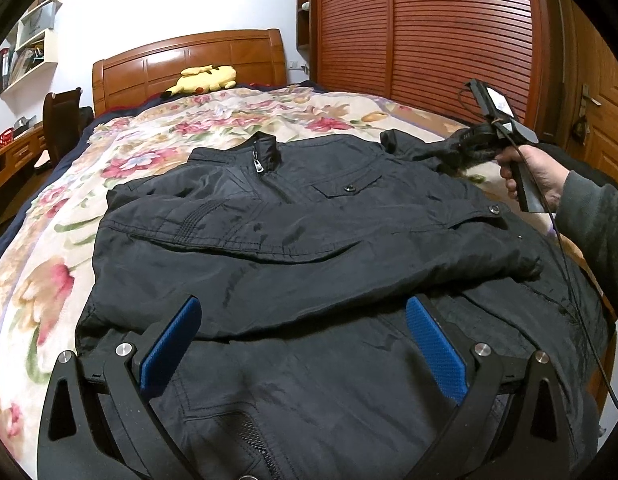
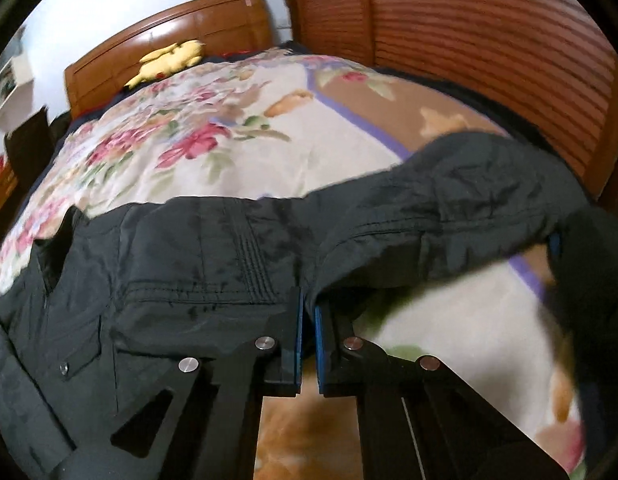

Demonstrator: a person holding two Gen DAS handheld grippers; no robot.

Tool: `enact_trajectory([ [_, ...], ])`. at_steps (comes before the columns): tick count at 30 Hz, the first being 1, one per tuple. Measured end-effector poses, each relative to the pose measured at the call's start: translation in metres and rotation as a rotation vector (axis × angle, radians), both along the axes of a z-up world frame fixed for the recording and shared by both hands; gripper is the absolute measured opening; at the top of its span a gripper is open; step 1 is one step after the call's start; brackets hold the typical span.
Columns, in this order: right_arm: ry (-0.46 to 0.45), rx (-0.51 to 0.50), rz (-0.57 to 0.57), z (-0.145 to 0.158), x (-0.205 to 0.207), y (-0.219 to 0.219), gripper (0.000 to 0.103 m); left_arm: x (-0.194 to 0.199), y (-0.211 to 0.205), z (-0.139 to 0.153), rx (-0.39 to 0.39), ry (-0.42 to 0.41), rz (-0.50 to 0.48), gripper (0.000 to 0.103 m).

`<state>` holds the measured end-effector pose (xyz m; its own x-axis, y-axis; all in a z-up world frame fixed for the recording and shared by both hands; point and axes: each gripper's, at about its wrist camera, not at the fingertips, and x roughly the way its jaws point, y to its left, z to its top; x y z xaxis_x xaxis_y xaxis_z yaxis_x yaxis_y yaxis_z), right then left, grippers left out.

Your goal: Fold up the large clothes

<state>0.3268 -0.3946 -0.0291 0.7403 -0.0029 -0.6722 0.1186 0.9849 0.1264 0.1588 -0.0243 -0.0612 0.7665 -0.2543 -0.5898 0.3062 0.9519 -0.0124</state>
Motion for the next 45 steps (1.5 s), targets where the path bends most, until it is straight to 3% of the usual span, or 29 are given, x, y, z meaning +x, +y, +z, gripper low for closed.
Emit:
enact_trajectory([
  [6,-0.118,-0.043,0.128,0.036,-0.013,0.030,0.003,-0.002,-0.001,0.000,0.004,-0.009,0.002,0.102],
  [11,-0.211,-0.071,0.303,0.069,-0.053,0.086,0.003,-0.006,0.002,0.003,-0.008,-0.027,0.002,0.102],
  [15,-0.197,-0.133,0.422,0.067,-0.083,0.137,0.003,-0.008,0.004,0.004,-0.011,-0.036,0.004,0.102],
  [20,-0.157,-0.160,0.501,0.045,-0.101,0.168,0.003,-0.010,0.004,0.005,-0.012,-0.044,0.002,0.102],
  [25,-0.076,-0.130,0.501,0.030,-0.101,0.156,0.003,-0.009,0.008,0.005,-0.031,-0.038,0.004,0.102],
  [28,-0.066,-0.127,0.486,0.035,-0.111,0.143,0.011,-0.009,0.008,0.005,-0.029,-0.039,0.003,0.102],
  [30,-0.097,-0.138,0.466,0.044,-0.120,0.133,0.022,-0.010,0.008,0.005,-0.025,-0.042,0.002,0.102],
  [32,-0.142,-0.131,0.450,0.056,-0.133,0.122,0.052,-0.010,0.007,0.005,-0.021,-0.044,0.001,0.102],
  [34,-0.175,-0.127,0.414,0.066,-0.143,0.113,0.065,-0.010,0.007,0.004,-0.018,-0.045,0.003,0.102],
  [38,-0.158,-0.139,0.298,0.061,-0.132,0.088,0.067,-0.010,0.007,0.003,-0.018,-0.040,0.009,0.102],
  [45,-0.080,-0.098,0.148,0.025,-0.085,0.057,0.067,-0.011,0.006,0.002,-0.012,-0.041,0.019,0.102],
])
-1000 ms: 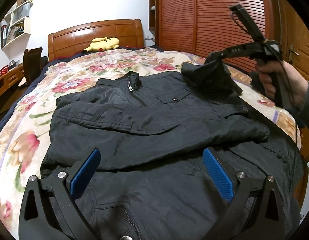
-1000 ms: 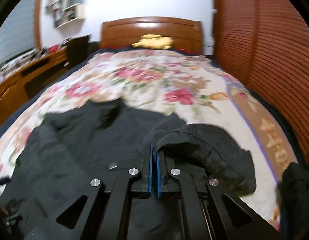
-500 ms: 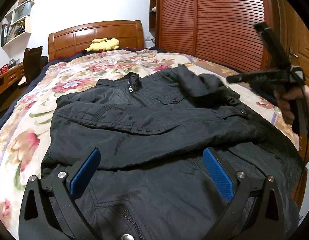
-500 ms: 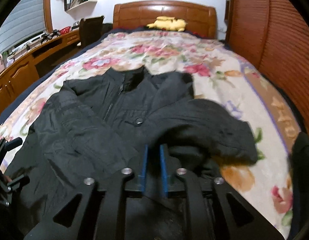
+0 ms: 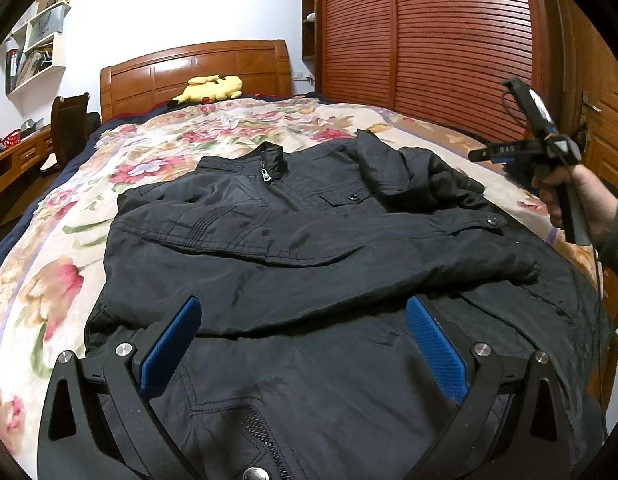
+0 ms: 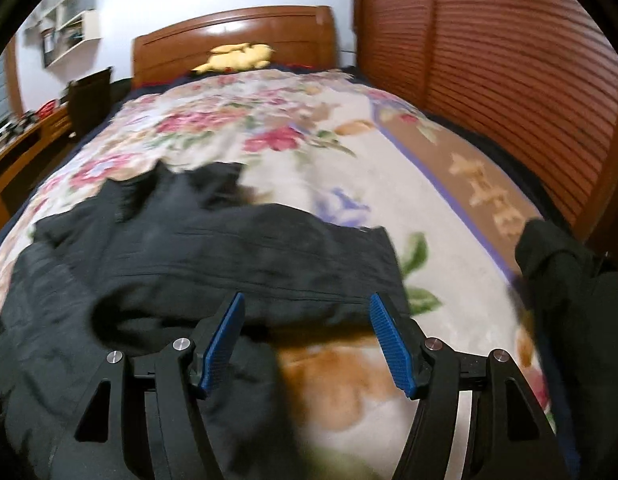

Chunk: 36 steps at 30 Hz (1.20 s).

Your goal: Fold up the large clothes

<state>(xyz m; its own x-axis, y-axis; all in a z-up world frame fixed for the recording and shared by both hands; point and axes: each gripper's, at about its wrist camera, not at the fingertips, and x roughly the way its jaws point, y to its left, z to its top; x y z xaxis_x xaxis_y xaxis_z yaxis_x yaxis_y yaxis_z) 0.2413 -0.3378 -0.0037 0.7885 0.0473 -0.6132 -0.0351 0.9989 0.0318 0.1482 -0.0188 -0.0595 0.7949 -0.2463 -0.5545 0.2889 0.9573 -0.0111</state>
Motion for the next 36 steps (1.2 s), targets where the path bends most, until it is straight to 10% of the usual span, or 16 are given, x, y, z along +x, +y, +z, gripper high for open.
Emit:
enact_trajectory([
  [18,0.193,0.132,-0.102,-0.055,0.071,-0.030,0.067,0.003,-0.003,-0.004,0.015,0.021,-0.010,0.102],
  [21,0.189,0.126,-0.059,-0.054,0.073,-0.023,0.041,0.002,-0.003,-0.003,0.015,0.016,-0.012,0.102],
  [23,0.162,0.081,-0.038,-0.051,0.072,-0.017,0.018,0.001,-0.003,-0.002,0.014,0.009,-0.012,0.102],
  [36,-0.174,-0.027,0.184,0.070,-0.020,0.072,0.011,-0.019,0.016,0.007,-0.002,0.000,0.021,0.102],
])
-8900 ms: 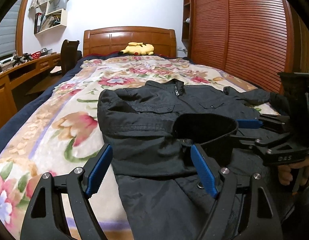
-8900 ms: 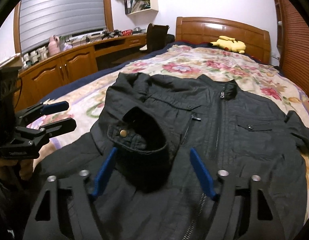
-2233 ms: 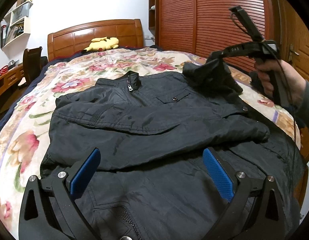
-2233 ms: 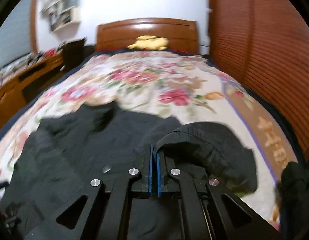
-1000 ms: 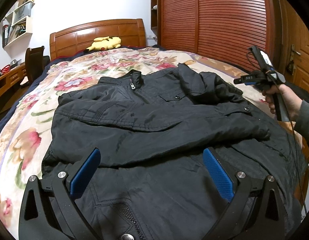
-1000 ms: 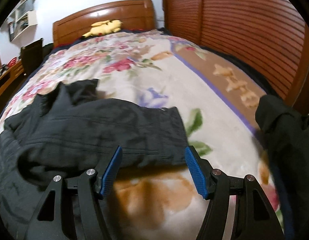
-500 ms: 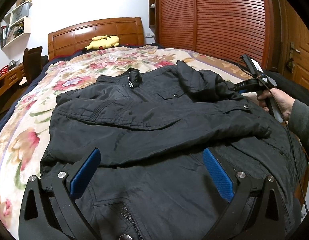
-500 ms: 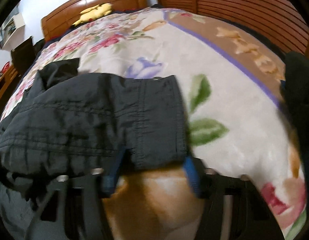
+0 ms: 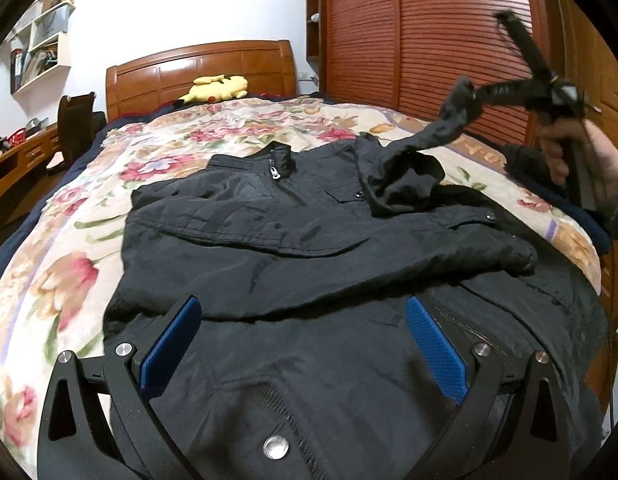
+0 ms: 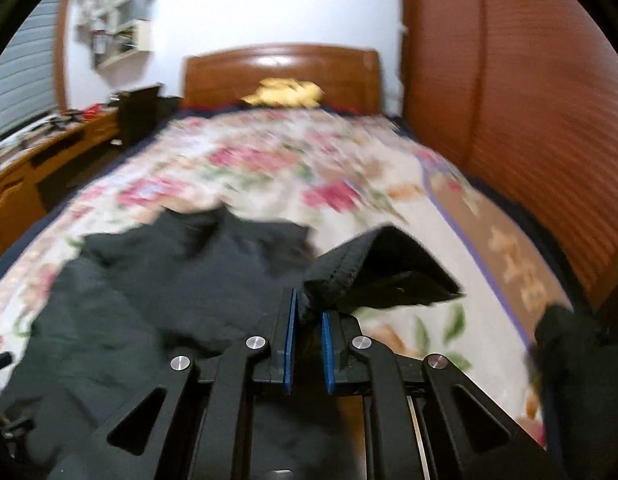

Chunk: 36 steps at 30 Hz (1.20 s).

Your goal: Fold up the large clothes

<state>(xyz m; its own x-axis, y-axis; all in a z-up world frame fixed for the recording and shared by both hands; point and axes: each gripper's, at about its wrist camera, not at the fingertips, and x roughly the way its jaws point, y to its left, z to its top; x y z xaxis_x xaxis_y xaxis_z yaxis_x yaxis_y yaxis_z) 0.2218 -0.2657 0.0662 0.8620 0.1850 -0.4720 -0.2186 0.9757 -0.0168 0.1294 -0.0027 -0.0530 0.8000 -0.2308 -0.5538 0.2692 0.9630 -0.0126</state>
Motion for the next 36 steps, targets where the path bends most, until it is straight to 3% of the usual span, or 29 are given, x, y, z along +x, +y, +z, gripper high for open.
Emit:
enact_trajectory([
  [7,-0.107,-0.015,0.194,0.032,-0.071,0.063,0.011,-0.029,0.015,0.012,0.010,-0.039,0.034,0.102],
  [14,-0.149,-0.053,0.364,0.041,-0.146,0.107,0.010,-0.054,0.038,0.015,0.006,-0.057,0.073,0.102],
  [24,-0.088,-0.098,0.481,0.027,-0.193,0.139,0.010,-0.079,0.065,0.015,-0.005,-0.074,0.121,0.102],
  [28,-0.038,-0.126,0.474,0.023,-0.190,0.142,0.011,-0.082,0.074,0.014,-0.018,-0.073,0.136,0.102],
  [33,-0.037,-0.144,0.459,0.040,-0.205,0.136,0.027,-0.088,0.079,0.011,-0.003,-0.074,0.139,0.102],
  [35,-0.060,-0.144,0.461,0.045,-0.213,0.134,0.044,-0.090,0.081,0.010,0.008,-0.080,0.142,0.102],
  [36,-0.074,-0.146,0.454,0.046,-0.215,0.135,0.047,-0.090,0.083,0.011,0.008,-0.080,0.144,0.102],
])
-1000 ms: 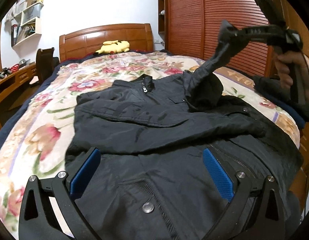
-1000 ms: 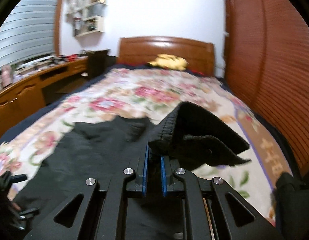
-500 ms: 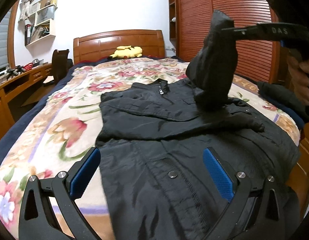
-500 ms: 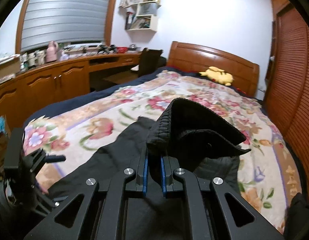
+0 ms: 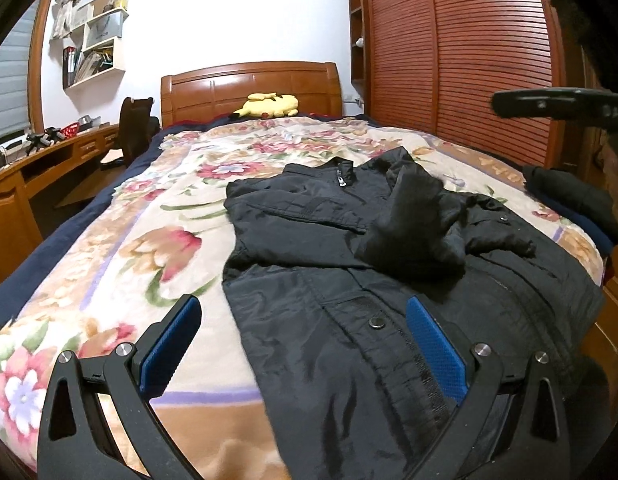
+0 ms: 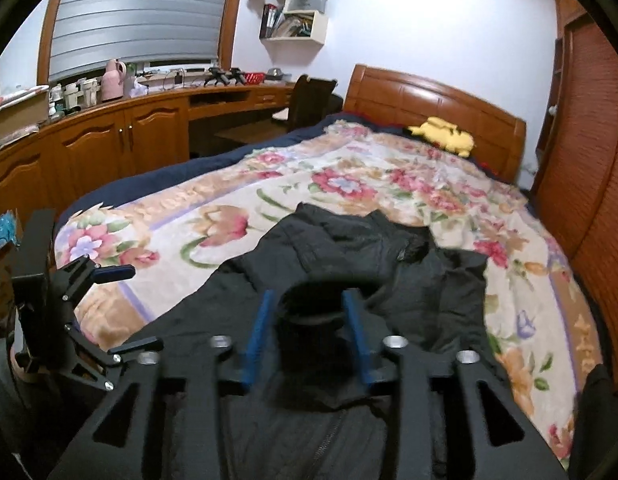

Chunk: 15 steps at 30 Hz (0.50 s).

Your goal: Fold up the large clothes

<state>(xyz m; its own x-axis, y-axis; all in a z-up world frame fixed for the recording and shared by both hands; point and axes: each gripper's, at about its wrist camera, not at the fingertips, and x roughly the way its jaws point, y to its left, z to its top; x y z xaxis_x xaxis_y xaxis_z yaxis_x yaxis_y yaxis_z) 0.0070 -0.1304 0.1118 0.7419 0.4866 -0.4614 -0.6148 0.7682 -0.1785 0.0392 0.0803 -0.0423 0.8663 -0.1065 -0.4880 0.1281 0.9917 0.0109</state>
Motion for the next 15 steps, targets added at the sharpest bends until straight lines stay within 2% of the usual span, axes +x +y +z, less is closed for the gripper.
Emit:
enact_trajectory([
  [8,0.032,0.026,-0.083,-0.027,0.014,-0.020,0.048,0.000,0.008,-0.003,-0.023,0.006,-0.009,0.102],
  [15,0.144,0.055,-0.169,-0.052,0.040,-0.020,0.048,-0.004,0.003,-0.007,-0.019,0.009,-0.032,0.102],
])
